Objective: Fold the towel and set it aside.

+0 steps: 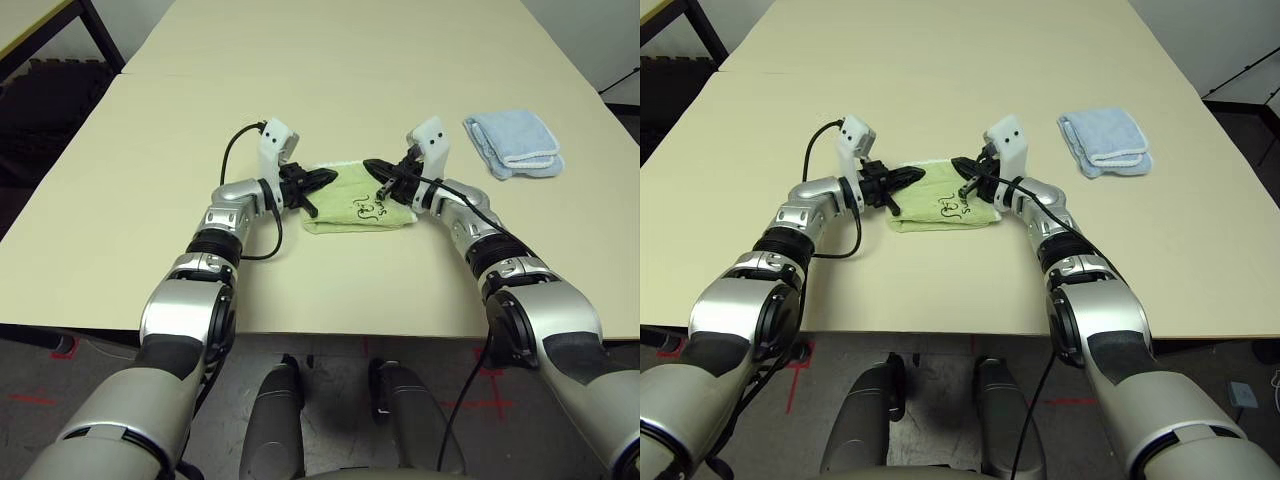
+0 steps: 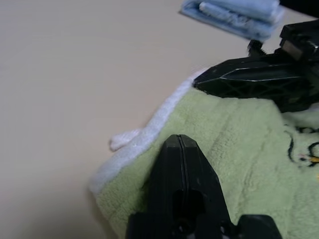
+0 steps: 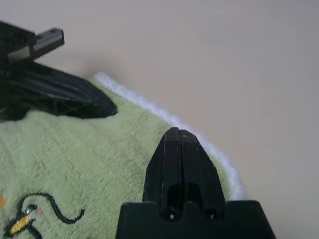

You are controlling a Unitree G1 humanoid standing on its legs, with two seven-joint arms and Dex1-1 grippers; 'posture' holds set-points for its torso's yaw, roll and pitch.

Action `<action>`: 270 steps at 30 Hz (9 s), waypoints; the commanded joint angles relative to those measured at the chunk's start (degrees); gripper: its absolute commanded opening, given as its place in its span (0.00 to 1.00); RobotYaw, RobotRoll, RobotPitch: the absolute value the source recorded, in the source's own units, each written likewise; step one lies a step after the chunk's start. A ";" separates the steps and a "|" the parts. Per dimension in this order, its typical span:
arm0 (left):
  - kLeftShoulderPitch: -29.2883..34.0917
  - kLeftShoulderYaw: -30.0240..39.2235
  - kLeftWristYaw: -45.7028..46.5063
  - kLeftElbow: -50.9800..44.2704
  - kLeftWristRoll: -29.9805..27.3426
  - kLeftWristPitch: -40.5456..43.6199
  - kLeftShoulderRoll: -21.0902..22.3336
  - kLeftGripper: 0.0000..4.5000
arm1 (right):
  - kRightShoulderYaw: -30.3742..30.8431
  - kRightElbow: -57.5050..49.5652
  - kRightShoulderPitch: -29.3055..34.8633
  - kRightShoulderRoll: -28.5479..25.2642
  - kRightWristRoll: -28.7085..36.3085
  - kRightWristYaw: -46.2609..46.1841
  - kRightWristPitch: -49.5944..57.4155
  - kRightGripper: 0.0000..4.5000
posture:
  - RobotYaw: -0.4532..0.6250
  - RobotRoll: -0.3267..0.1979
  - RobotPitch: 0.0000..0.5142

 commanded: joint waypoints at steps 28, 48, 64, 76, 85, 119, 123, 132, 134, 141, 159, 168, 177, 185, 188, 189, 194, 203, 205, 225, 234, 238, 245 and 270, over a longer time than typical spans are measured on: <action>5.63 1.73 -31.25 -21.81 -10.27 7.11 13.88 0.01 | -8.27 -10.95 2.90 -13.70 16.21 38.54 0.02 0.00 | 0.43 0.62 0.35; 15.53 -2.34 -39.95 -31.23 -13.15 4.16 18.89 0.01 | -3.37 -15.92 14.54 -23.89 13.49 48.66 -1.30 0.00 | 0.42 0.62 0.32; 15.90 -3.58 -39.06 -31.82 -12.44 3.91 20.25 0.73 | -3.55 -25.29 17.87 -23.83 16.26 46.41 6.34 0.49 | 0.41 0.62 0.32; 13.92 -3.84 -38.51 -27.61 -11.58 2.95 21.28 1.00 | -3.56 -27.96 19.28 -25.52 16.73 46.50 6.27 0.99 | 0.40 0.62 0.32; 2.69 -0.07 -27.08 -15.97 -15.27 35.87 19.44 1.00 | -3.16 -29.39 19.89 -26.01 16.94 46.36 7.58 0.99 | 0.40 0.62 0.33; -4.53 -1.47 -17.82 -2.81 -13.32 70.41 14.72 1.00 | -3.21 -37.44 22.95 -27.67 19.55 45.30 12.27 0.99 | 0.35 0.62 0.39; -4.96 0.42 -15.64 -1.97 -13.63 69.37 13.33 1.00 | -3.24 -38.13 23.34 -27.74 19.79 45.11 12.54 0.99 | 0.35 0.62 0.39; -7.22 4.25 -11.42 0.51 -13.93 67.51 9.42 1.00 | -3.28 -38.80 23.65 -28.00 19.82 44.64 12.83 0.99 | 0.34 0.62 0.39; -7.48 3.96 -11.57 0.50 -13.64 67.53 8.40 1.00 | -3.25 -38.61 23.36 -27.93 19.79 44.53 12.74 0.99 | 0.34 0.62 0.39; -8.52 4.07 -10.89 0.46 -13.78 68.11 4.82 1.00 | -3.12 -38.12 22.79 -27.52 19.75 44.26 12.27 0.99 | 0.34 0.62 0.39; -7.82 3.71 -8.39 0.60 -12.40 64.92 3.57 0.16 | -3.14 -37.89 22.90 -27.23 19.70 43.32 11.58 1.00 | 0.34 0.62 0.38; -8.21 6.34 -6.96 0.95 -13.91 65.08 3.06 0.01 | -3.24 -37.33 22.79 -27.47 19.51 43.03 11.13 1.00 | 0.35 0.62 0.38; -8.58 17.84 2.66 1.46 -19.03 58.57 4.98 0.01 | -3.93 -37.53 22.44 -26.44 20.42 40.81 11.61 1.00 | 0.36 0.62 0.37; -6.67 29.68 14.15 0.40 -25.04 45.50 10.40 0.01 | -3.64 -37.76 22.91 -25.54 20.64 39.49 11.06 1.00 | 0.39 0.62 0.37; -5.07 32.21 17.63 0.00 -26.03 41.28 12.74 0.01 | -3.49 -36.86 22.11 -24.92 20.08 38.69 10.40 1.00 | 0.40 0.62 0.37; -4.76 32.92 18.62 -0.13 -26.47 40.38 13.24 0.01 | -3.46 -36.53 21.84 -24.72 19.83 38.28 9.90 1.00 | 0.40 0.62 0.37; -2.97 34.42 21.09 -2.70 -27.96 39.20 14.45 0.01 | -5.21 -35.41 20.42 -22.14 20.93 31.67 12.25 1.00 | 0.42 0.62 0.36; -2.11 36.28 25.42 -3.36 -29.37 33.03 16.02 0.01 | -6.00 -37.66 20.77 -19.62 22.56 27.08 15.10 1.00 | 0.44 0.62 0.35; -1.80 36.46 26.48 -3.49 -29.34 30.35 15.73 0.01 | -5.75 -38.65 21.27 -19.41 22.82 27.01 15.51 1.00 | 0.44 0.62 0.35; 7.82 40.61 37.34 -14.77 -33.84 16.61 10.21 0.01 | -4.93 -38.53 19.97 -19.23 22.31 28.14 15.00 1.00 | 0.45 0.62 0.36; 8.78 39.60 40.18 -15.80 -33.98 14.69 8.31 0.01 | -5.05 -37.98 19.65 -19.63 22.04 28.26 14.56 1.00 | 0.44 0.62 0.36; 8.49 38.24 41.31 -14.44 -32.98 17.01 9.68 0.01 | -4.97 -37.26 19.26 -19.59 21.76 28.60 13.96 1.00 | 0.44 0.62 0.36; 9.60 35.13 43.04 -15.31 -31.88 26.26 13.28 0.24 | -4.59 -35.79 18.32 -19.52 21.06 29.71 12.88 1.00 | 0.44 0.62 0.35; 25.06 12.57 17.70 -57.74 -31.54 51.60 30.43 0.99 | -7.76 -31.23 14.31 -16.53 21.18 22.18 12.33 1.00 | 0.46 0.62 0.34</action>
